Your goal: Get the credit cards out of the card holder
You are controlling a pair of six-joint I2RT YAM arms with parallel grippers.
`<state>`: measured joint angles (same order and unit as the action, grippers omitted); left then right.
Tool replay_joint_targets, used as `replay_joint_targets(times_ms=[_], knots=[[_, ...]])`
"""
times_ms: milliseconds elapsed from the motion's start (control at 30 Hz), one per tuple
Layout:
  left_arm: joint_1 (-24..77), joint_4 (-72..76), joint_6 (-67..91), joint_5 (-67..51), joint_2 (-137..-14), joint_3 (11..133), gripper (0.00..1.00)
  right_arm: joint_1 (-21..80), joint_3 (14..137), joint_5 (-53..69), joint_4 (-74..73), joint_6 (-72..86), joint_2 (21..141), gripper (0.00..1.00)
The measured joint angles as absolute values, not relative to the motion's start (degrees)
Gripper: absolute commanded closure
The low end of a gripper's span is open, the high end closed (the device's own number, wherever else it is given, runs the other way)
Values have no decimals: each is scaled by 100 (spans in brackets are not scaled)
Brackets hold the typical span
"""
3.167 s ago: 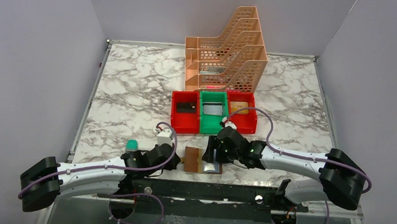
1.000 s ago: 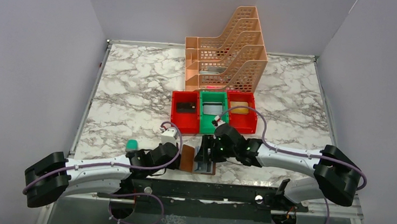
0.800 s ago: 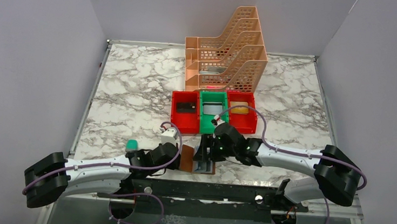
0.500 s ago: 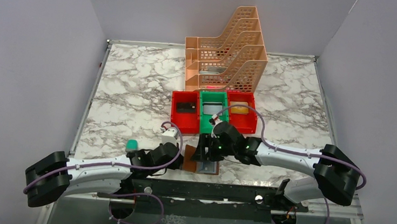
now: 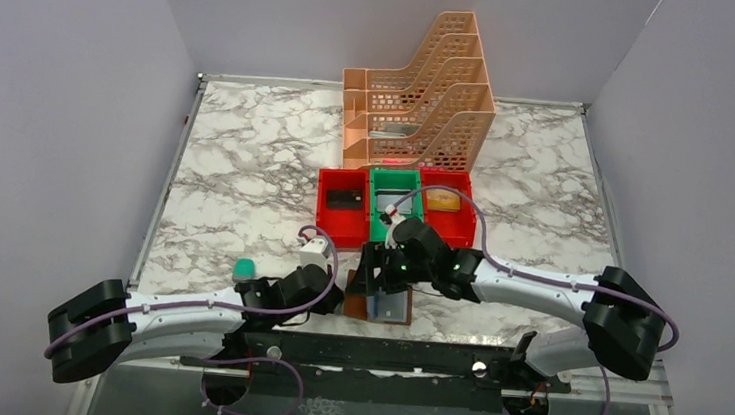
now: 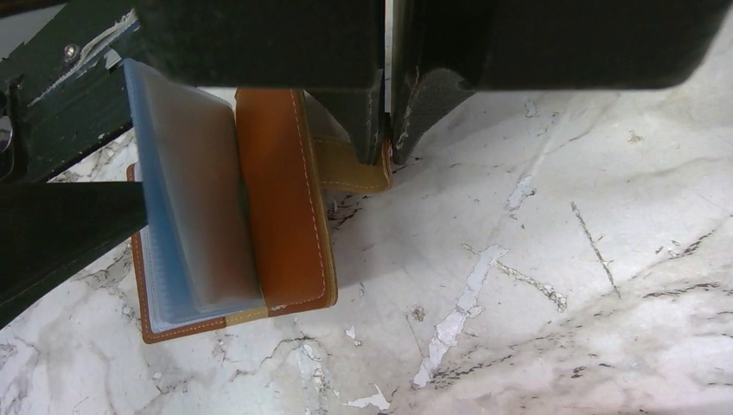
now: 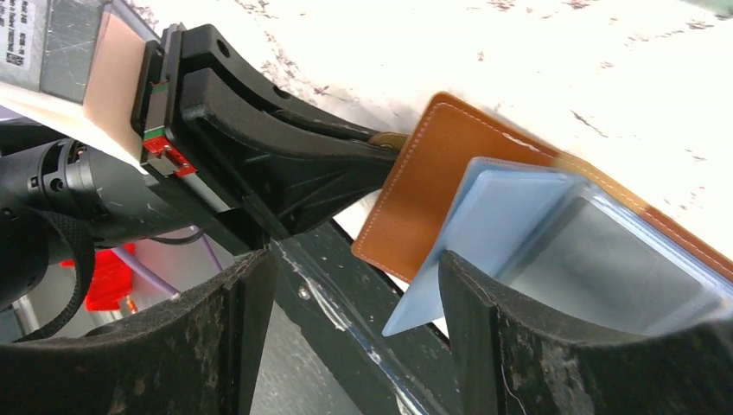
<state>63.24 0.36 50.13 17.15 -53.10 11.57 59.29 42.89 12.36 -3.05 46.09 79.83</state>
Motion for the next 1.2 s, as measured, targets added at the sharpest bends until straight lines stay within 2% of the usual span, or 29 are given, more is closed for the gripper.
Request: replay_joint_targets(times_ms=[167,200,400,533,700,867,967,1200], knots=[[6324,71,5019,1710,-5312,1144,100,5931,4294,1562,86,4602,8440,35],[6324,69,5022,1710,-5312,1144,97,5931,4294,1619,158,4613,8635,36],[6324,-283,5089,1715,-5183,1229,65,5931,4292,1822,421,4672,9266,36],[6324,-867,5148,1758,-4908,1363,58,5931,4254,1782,541,4797,9336,37],[6324,-1354,5205,1791,-4550,1505,59,5931,4097,1691,781,4939,9330,43],[6324,-1363,5179,1774,-4390,1649,70,5931,3885,1557,954,5035,9209,49],[6324,-1184,5116,1688,-4399,1647,79,5931,3806,1461,956,5074,9139,57],[6324,-613,5096,1518,-4764,1647,83,5931,3570,1181,987,5260,9030,83]])
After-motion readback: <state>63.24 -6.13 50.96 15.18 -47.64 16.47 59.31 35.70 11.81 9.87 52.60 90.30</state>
